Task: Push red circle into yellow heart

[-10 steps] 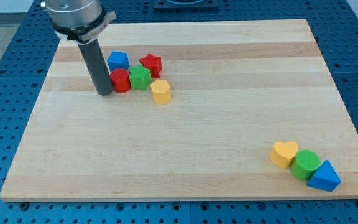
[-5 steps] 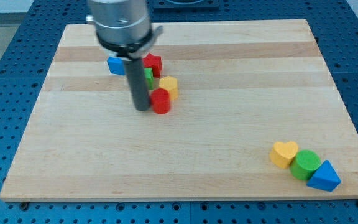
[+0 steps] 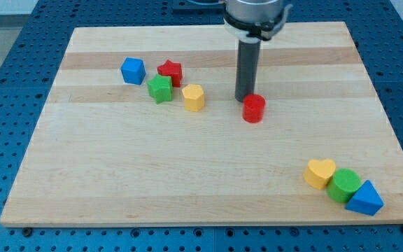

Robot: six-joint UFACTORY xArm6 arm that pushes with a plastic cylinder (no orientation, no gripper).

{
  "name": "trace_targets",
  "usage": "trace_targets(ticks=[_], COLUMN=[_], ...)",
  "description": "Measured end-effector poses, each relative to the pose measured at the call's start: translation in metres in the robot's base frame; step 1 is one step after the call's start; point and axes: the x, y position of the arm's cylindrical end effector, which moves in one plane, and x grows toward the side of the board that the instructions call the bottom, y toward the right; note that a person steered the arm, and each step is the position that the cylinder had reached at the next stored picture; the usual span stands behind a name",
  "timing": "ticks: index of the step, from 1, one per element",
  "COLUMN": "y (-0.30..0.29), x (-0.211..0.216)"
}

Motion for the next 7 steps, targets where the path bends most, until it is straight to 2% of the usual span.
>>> trace_targets(ticks=[2, 3, 6, 7], y=[0.010, -0.007, 0.078, 0.090], x=[0.068, 0.074, 0.103, 0.103])
